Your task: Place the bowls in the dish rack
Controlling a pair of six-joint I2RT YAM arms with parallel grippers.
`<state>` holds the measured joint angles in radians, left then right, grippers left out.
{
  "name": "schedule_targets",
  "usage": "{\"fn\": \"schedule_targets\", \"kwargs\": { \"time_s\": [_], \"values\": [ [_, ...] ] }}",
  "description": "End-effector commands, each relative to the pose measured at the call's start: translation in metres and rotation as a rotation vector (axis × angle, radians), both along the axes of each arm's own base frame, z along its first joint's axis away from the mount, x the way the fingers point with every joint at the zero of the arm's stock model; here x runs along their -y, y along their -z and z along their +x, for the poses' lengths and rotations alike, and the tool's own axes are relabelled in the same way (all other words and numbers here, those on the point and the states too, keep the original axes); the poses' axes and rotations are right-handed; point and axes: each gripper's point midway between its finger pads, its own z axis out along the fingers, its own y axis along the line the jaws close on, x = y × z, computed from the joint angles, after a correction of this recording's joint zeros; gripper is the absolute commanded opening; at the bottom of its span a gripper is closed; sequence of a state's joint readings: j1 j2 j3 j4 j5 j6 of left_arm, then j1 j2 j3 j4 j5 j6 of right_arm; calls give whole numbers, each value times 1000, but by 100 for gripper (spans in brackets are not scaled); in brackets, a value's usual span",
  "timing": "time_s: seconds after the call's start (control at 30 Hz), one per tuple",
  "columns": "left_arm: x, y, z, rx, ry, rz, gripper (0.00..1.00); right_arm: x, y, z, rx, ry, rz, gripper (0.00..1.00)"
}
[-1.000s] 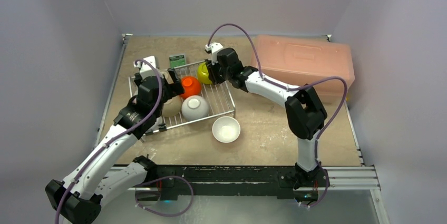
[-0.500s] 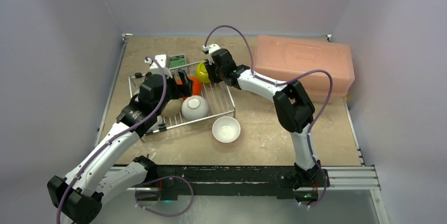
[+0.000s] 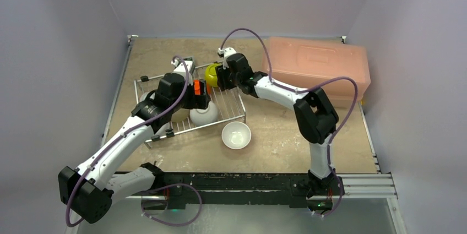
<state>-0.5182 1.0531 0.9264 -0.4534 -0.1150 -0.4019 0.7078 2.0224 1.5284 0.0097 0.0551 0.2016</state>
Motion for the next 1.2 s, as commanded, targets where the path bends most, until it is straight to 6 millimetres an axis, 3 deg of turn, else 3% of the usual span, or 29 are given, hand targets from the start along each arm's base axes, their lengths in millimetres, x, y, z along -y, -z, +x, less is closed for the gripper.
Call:
{"fn": "schedule_targets", "kwargs": {
  "time_s": [0.0,0.17,0.2,0.3,0.53,0.73,0.97,1.17],
  "values": [
    [26,-9,-16,1,183,-73,87,4,-88,-25,75,7,219,56],
    [40,5,-28,-75,268,-94,76,38,-108,-63,50,71,285,72],
    [43,9,-31,-95,282,-101,75,48,-119,-71,64,91,311,75],
    [52,23,-40,-161,306,-118,71,78,-122,-91,63,177,335,81],
    [77,56,-65,-268,253,-60,63,121,-101,-137,-2,262,377,81],
    [86,92,-80,-363,144,-53,53,134,-78,-160,-58,272,399,79],
    [89,121,-85,-385,38,11,47,143,-72,-168,-38,265,386,79],
    [103,136,-86,-418,50,12,38,142,-69,-174,-41,232,386,79]
  ]
}}
